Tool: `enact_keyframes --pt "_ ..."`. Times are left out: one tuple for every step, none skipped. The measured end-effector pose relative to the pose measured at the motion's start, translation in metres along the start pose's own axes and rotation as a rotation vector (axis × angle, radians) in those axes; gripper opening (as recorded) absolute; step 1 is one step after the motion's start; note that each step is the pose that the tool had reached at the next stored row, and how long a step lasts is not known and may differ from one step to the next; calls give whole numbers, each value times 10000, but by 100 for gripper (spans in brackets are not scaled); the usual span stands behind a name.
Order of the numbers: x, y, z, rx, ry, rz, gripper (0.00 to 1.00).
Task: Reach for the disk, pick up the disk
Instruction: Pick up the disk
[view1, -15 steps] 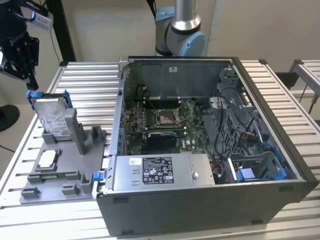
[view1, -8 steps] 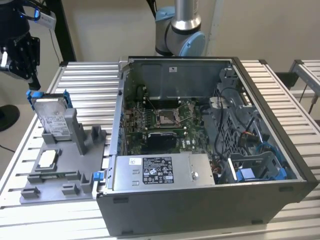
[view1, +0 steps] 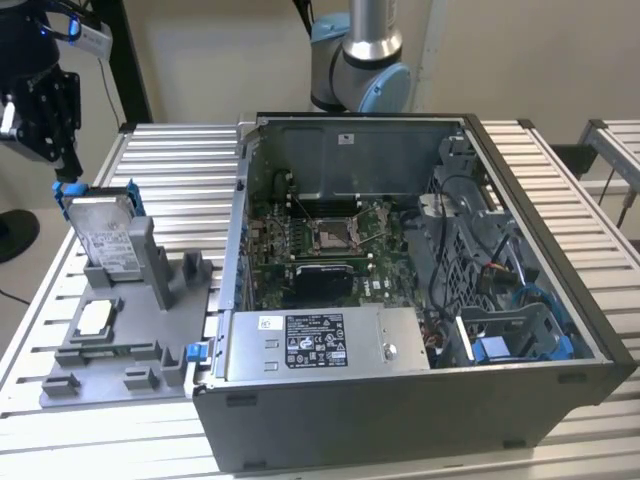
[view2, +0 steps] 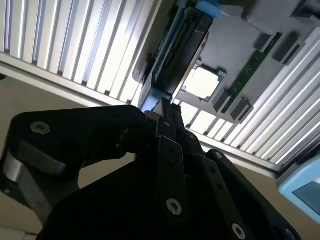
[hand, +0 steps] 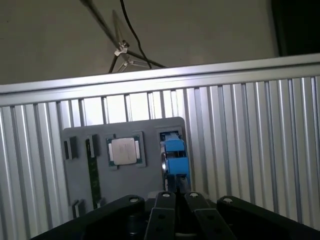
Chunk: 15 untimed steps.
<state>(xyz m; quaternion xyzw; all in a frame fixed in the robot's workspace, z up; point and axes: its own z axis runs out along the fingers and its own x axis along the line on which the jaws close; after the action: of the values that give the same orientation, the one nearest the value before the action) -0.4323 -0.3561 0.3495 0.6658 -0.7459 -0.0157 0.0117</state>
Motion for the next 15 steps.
enact_keyframes --pt "0 0 0 0 0 -9 100" --pt "0 0 0 0 0 -19 100" --pt "0 0 0 0 1 -29 100" --pt "0 0 0 0 1 -38 100" --pt "0 0 0 0 2 -47 100" --pt "0 0 0 0 2 -57 100" --pt "0 0 0 0 2 -67 100" --pt "0 0 0 0 3 -77 100" --pt "0 0 0 0 3 -86 100" --pt "0 0 0 -1 3 -96 100" --pt "0 0 0 -1 3 -105 100" --pt "0 0 0 -1 4 -114 100" --pt "0 0 0 -1 4 -124 100" --pt "-2 0 4 8 4 -126 100" --pt "-13 4 15 33 1 -137 100"
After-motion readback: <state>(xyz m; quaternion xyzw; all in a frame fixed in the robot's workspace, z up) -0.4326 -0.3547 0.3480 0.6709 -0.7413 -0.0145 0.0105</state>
